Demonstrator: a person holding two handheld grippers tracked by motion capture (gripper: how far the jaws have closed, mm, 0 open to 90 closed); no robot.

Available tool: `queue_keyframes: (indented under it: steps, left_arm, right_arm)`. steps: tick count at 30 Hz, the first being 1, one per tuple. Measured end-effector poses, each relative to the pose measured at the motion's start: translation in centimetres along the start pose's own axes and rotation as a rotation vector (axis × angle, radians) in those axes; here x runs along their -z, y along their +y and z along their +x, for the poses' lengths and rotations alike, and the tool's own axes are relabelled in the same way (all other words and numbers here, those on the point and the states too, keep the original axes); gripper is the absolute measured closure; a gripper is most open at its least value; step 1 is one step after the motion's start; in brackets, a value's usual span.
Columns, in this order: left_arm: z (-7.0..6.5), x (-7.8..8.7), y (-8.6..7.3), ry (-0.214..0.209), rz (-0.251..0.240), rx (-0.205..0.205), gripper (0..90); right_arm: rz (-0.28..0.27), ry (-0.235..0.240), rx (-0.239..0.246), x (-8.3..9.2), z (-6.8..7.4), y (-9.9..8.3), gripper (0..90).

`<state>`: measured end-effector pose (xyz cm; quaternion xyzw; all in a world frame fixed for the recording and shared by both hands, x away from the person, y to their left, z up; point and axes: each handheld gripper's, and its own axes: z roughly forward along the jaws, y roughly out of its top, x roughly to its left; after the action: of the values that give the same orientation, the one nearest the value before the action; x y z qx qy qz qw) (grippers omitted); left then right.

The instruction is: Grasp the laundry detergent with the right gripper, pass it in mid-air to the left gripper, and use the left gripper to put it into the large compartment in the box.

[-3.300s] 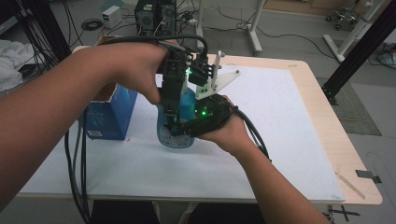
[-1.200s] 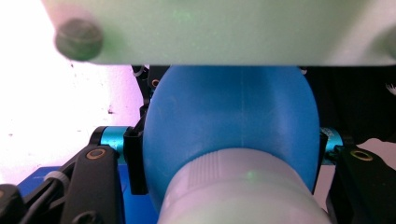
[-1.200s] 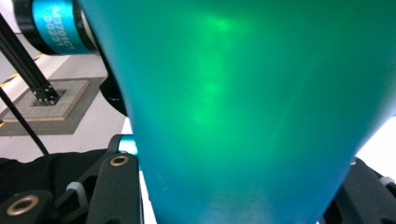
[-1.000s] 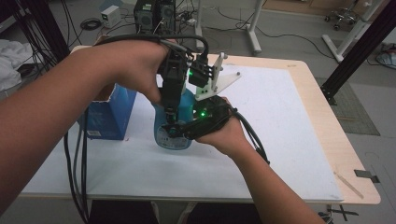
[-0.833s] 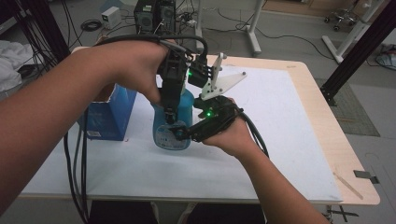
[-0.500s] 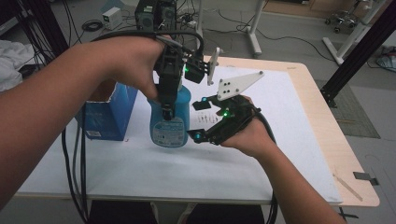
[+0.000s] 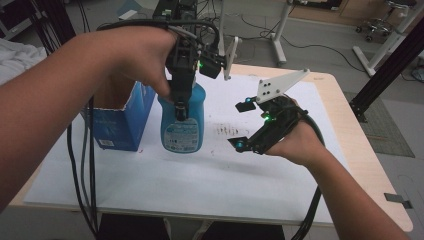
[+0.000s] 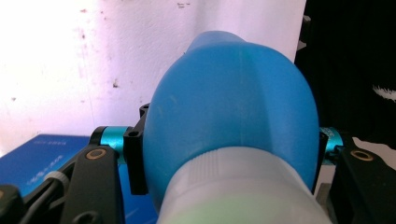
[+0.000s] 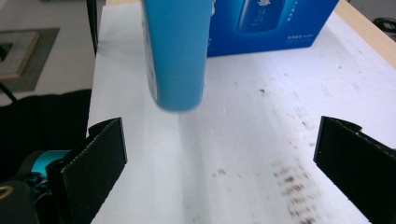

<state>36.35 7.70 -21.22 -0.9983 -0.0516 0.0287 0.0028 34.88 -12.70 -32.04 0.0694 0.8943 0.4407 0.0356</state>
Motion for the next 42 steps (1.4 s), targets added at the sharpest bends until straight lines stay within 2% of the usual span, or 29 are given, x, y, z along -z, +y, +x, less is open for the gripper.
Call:
queue_keyframes:
  steps: [4, 7, 10, 15, 18, 19, 20, 29, 32, 36, 37, 39, 42]
  left_arm:
    - [0.2, 1.7, -0.7, 0.003, -0.008, 0.047, 38.6]
    - [0.6, 3.3, -1.7, -0.004, -0.031, 0.117, 38.5]
    - [1.1, 4.8, -2.8, -0.014, -0.049, 0.176, 38.5]
    - [1.6, 7.2, -5.2, -0.015, -0.076, 0.270, 38.5]
    - [2.0, 8.3, -6.7, -0.016, -0.085, 0.341, 38.5]
    - [2.0, 8.3, -6.7, -0.016, -0.085, 0.341, 38.5]
    - [2.4, 9.3, -8.2, -0.007, -0.087, 0.428, 38.5]
    - [3.8, 11.2, -12.3, 0.029, -0.122, 0.764, 38.5]
    - [4.5, 11.2, -13.4, 0.047, -0.098, 0.862, 38.5]
    - [5.4, 10.9, -14.5, 0.077, -0.071, 1.021, 38.4]
    - [5.4, 10.9, -14.5, 0.077, -0.071, 1.021, 38.4]
    - [6.0, 10.6, -15.2, 0.094, -0.064, 1.113, 38.5]
    - [6.5, 9.8, -15.7, 0.087, -0.055, 1.149, 38.5]
  right_arm:
    - [0.082, -0.017, 0.024, 1.3, -0.4, 0.6, 0.7]
    - [0.148, -0.025, 0.048, 2.2, -0.7, 0.9, 0.7]
    - [0.211, -0.029, 0.051, 3.1, -1.2, 1.1, 0.7]
    - [0.280, -0.028, 0.058, 4.2, -1.7, 1.3, 0.8]
    - [0.287, -0.029, 0.063, 4.6, -1.9, 1.5, 0.8]
    - [0.287, -0.028, 0.062, 4.6, -1.9, 1.5, 0.8]
    - [0.295, -0.026, 0.064, 4.6, -1.9, 1.5, 0.8]
    - [0.326, -0.004, 0.091, 3.9, -1.6, 1.6, 0.8]
    - [0.327, -0.004, 0.096, 3.8, -1.7, 1.6, 0.9]
    - [0.330, -0.008, 0.100, 3.8, -1.8, 1.5, 0.9]
    - [0.330, -0.008, 0.100, 3.8, -1.8, 1.5, 0.9]
    - [0.333, -0.012, 0.099, 3.7, -1.8, 1.4, 0.9]
    - [0.333, -0.011, 0.102, 3.7, -1.8, 1.3, 0.9]
